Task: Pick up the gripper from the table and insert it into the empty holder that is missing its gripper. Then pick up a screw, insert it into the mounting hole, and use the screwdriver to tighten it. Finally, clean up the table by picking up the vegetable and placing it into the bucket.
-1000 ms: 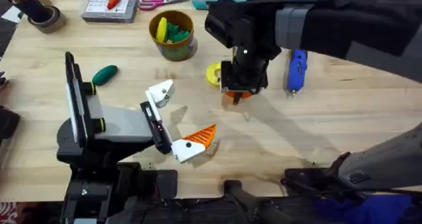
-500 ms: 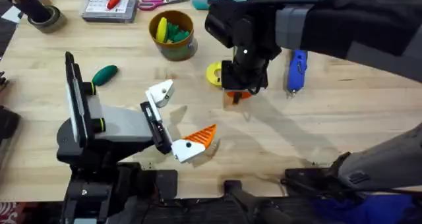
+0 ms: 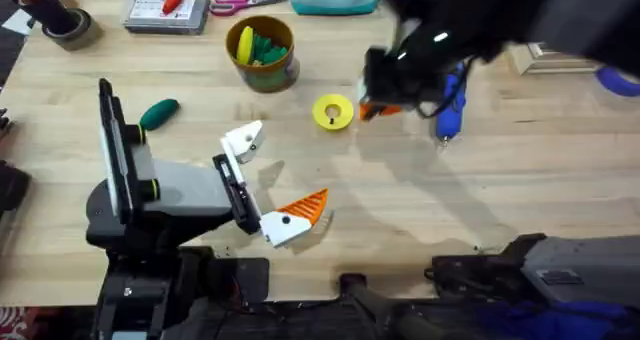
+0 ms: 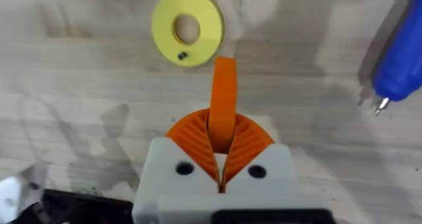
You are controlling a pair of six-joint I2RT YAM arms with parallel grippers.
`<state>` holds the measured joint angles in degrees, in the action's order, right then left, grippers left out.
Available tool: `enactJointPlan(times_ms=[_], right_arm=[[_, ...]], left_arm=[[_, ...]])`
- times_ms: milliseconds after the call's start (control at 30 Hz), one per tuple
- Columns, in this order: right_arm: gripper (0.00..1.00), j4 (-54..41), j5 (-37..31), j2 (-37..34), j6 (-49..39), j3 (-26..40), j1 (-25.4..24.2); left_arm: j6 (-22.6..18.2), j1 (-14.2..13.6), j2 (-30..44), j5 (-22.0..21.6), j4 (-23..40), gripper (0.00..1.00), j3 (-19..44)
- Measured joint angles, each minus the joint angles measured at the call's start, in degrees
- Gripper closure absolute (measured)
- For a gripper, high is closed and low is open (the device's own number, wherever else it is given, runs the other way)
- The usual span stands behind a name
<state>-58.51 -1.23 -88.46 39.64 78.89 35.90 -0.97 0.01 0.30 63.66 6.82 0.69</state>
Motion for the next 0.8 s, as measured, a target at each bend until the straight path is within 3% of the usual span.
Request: enactJointPlan(times_ms=[300,600,733,767,800], right_arm=[[0.992,9.9,0.3,11.7,-2.1,0.0,-7.3],[0.992,21.3,7.4,18.1,-7.4,-0.7,-9.4],[0.992,33.2,13.9,20.8,-8.6,-6.1,-9.4],[0.992,44.2,20.0,22.3,-8.9,-12.1,-9.4],[0.992,47.1,22.1,22.4,-8.8,-13.9,-9.4]], left_arm=[[0.0,0.0,0.0,0.0,0.0,0.015,0.0],[0.0,0.0,0.0,0.0,0.0,0.015,0.0],[0.0,0.0,0.0,0.0,0.0,0.015,0.0],[0.0,0.0,0.0,0.0,0.0,0.015,0.0],[0.0,0.0,0.0,0.0,0.0,0.015,0.0]])
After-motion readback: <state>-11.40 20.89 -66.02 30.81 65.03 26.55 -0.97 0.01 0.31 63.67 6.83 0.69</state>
